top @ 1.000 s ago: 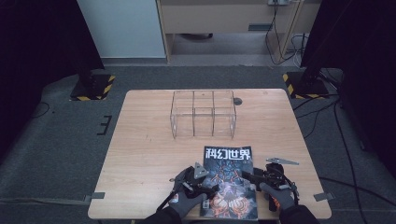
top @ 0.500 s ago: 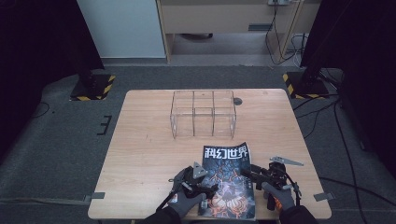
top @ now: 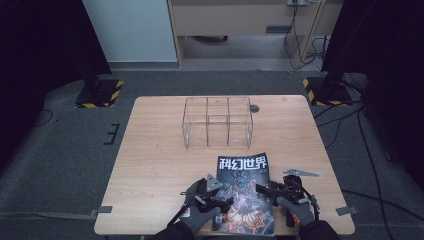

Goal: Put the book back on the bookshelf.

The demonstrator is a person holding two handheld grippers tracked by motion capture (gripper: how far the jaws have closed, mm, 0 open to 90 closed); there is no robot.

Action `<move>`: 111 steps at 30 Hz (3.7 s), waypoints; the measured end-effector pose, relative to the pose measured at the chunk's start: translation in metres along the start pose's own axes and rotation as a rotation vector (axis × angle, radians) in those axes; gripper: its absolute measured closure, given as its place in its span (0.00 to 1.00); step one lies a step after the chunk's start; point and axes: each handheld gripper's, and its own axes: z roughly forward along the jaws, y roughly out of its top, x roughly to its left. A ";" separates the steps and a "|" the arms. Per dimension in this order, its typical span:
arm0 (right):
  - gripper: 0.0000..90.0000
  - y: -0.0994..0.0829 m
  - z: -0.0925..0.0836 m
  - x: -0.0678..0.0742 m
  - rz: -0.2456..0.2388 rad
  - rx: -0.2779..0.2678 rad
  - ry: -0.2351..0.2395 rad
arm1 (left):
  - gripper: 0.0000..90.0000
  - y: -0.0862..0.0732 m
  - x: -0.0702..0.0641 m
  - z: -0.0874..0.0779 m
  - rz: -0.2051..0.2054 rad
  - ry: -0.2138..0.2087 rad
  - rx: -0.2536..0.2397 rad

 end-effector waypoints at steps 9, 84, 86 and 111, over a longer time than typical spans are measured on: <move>0.33 0.000 0.007 -0.004 -0.020 0.041 -0.038 | 0.20 0.000 0.001 0.000 0.002 -0.005 -0.003; 0.93 0.024 -0.025 0.054 -0.322 -0.148 0.130 | 0.24 0.014 0.027 -0.027 -0.145 -0.092 -0.160; 0.93 0.025 -0.027 0.057 -0.337 -0.159 0.142 | 0.23 0.014 0.026 -0.026 -0.138 -0.096 -0.156; 0.93 0.026 -0.019 0.040 -0.312 -0.130 0.115 | 0.26 0.023 0.012 -0.037 -0.087 -0.178 -0.279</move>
